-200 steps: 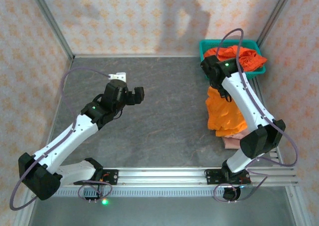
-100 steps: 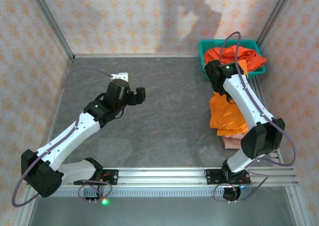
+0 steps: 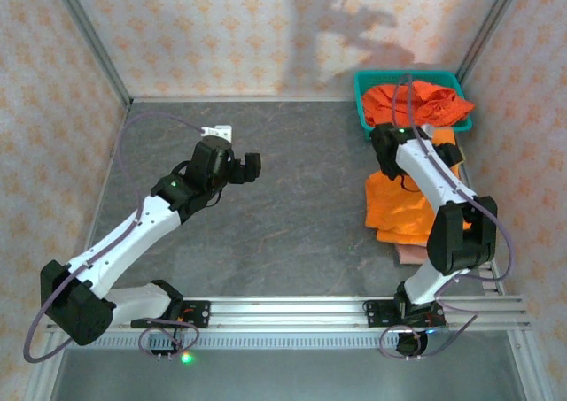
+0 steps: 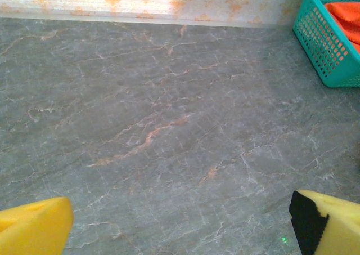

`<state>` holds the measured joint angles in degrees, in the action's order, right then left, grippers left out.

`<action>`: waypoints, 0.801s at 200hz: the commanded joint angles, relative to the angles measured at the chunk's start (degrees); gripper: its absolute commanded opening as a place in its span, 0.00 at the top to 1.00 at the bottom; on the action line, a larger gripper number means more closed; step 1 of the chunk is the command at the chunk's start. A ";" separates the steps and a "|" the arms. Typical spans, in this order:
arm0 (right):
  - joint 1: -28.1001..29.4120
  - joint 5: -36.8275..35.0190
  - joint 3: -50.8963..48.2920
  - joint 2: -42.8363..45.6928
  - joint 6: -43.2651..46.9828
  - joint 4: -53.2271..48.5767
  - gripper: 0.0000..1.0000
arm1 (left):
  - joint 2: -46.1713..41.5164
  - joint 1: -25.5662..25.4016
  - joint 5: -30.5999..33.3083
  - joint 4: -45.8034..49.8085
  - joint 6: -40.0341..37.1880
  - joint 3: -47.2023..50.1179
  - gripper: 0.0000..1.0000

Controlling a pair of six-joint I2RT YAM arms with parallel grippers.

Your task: Fold and stack the shorts

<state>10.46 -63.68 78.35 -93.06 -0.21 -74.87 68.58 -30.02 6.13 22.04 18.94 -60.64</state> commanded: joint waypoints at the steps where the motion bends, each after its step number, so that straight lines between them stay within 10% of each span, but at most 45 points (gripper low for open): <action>1: -2.21 -4.18 3.27 1.46 -3.58 0.16 0.00 | -1.63 -0.49 2.58 -1.82 -1.59 -0.39 0.00; 74: -2.99 52.94 9.84 15.11 -5.51 22.19 0.00 | -10.89 -0.50 4.00 -13.90 -1.10 9.59 0.00; 160: -10.17 55.27 48.84 -24.17 -15.47 18.67 0.00 | -5.24 -0.30 5.75 1.35 4.16 0.54 0.00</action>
<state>3.29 -9.10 117.71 -109.06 -11.11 -53.08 63.51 -30.02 10.79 21.32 20.75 -60.18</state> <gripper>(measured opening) 0.996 0.998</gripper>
